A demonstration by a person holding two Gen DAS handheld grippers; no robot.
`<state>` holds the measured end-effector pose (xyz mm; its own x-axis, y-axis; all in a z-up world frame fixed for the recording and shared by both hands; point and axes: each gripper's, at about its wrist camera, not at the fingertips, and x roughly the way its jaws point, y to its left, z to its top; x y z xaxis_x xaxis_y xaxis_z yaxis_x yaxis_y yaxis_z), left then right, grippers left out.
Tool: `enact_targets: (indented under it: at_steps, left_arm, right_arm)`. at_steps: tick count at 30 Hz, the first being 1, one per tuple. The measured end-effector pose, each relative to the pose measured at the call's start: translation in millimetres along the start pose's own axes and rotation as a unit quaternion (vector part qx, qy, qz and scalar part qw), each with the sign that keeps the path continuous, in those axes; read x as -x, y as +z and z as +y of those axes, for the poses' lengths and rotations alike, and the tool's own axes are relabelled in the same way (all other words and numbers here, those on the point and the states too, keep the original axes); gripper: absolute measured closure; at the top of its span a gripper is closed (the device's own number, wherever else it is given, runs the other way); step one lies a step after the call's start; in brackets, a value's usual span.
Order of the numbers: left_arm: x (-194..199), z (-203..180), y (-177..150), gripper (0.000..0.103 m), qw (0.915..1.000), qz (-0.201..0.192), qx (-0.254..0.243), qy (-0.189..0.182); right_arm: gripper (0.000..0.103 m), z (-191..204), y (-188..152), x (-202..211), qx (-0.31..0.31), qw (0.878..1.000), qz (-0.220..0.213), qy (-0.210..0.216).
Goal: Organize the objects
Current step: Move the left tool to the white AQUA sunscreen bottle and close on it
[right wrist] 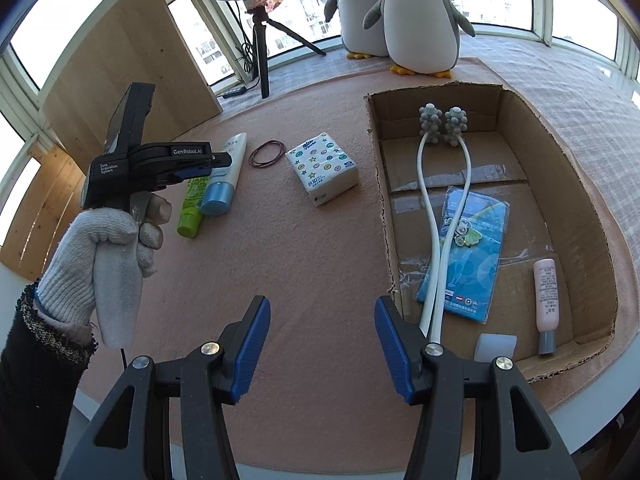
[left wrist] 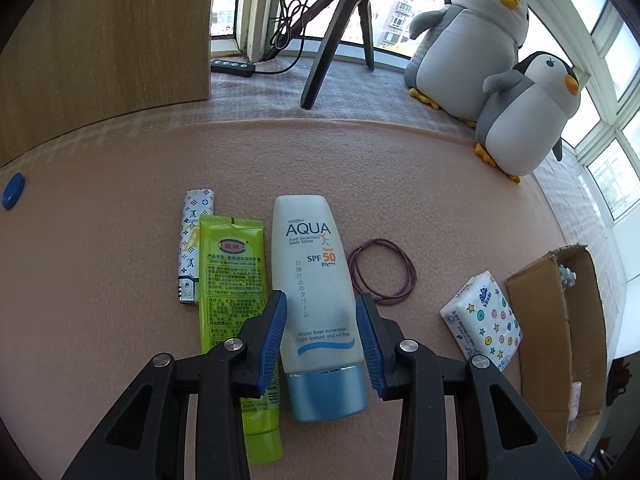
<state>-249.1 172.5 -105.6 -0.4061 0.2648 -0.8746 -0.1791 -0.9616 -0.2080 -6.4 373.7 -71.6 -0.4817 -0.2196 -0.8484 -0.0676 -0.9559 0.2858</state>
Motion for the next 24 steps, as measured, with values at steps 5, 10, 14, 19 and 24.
enact_targets:
  at_steps: [5, 10, 14, 19, 24]
  left_arm:
    - [-4.3, 0.5, 0.0, 0.062, 0.9999, 0.001, -0.010, 0.002]
    - [-1.9, -3.2, -9.5, 0.062, 0.9998, -0.008, -0.017, -0.005]
    - [1.6, -6.6, -19.4, 0.062, 0.9997, -0.010, -0.015, -0.015]
    - [9.7, -12.3, -40.4, 0.062, 0.9992, -0.013, -0.025, -0.027]
    - [21.1, -13.5, -66.3, 0.062, 0.9987, -0.010, -0.027, -0.042]
  right_arm:
    - [0.053, 2.0, -0.3, -1.9, 0.001, 1.000, 0.003, 0.000]
    - [0.053, 4.1, -3.8, -2.7, -0.001, 1.000, 0.006, 0.002]
    - [0.053, 5.5, -2.0, -1.8, -0.001, 1.000, 0.003, 0.001]
    - [0.053, 6.9, -0.5, -1.2, -0.003, 1.000, -0.002, 0.004]
    - [0.053, 9.0, -1.5, -5.2, -0.005, 1.000, 0.003, 0.010]
